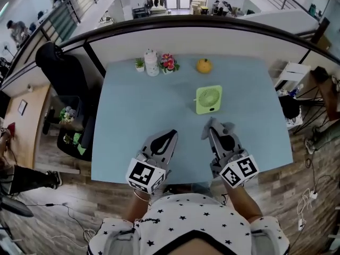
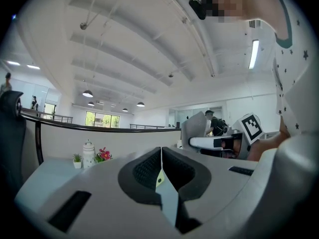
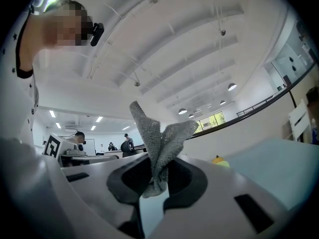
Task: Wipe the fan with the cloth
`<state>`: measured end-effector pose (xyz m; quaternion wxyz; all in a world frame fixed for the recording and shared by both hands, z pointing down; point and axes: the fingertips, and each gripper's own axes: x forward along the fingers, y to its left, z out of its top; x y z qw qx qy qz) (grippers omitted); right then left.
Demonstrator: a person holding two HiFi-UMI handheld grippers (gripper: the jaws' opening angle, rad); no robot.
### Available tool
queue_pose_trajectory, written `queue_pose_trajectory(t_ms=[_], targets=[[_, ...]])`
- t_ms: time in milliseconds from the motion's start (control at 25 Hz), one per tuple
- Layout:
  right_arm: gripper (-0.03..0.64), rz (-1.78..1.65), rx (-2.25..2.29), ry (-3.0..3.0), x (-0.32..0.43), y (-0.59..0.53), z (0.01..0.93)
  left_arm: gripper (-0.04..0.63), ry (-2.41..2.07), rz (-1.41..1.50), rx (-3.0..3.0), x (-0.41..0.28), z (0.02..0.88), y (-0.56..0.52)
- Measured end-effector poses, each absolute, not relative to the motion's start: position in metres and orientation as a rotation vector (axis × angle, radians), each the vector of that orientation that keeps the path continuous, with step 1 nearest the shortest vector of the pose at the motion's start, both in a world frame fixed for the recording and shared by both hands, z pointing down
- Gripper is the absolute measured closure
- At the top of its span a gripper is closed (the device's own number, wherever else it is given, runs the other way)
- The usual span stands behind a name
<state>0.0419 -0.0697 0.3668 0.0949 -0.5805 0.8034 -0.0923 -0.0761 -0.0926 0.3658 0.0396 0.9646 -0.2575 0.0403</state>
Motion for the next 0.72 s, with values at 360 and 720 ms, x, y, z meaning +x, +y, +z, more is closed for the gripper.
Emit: queue_pose_trajectory(t_ms=[360,720], targets=[[0.571,-0.274,-1.646,2.468,0.106,-0.103,0.369,0.563,-0.950,0.136,2.926,-0.020,0.359,-0.115],[0.571,-0.371,-1.579,2.625,0.131,-0.143,0.419,0.563,-1.144,0.195,2.843,0.005,0.372,-0.122]])
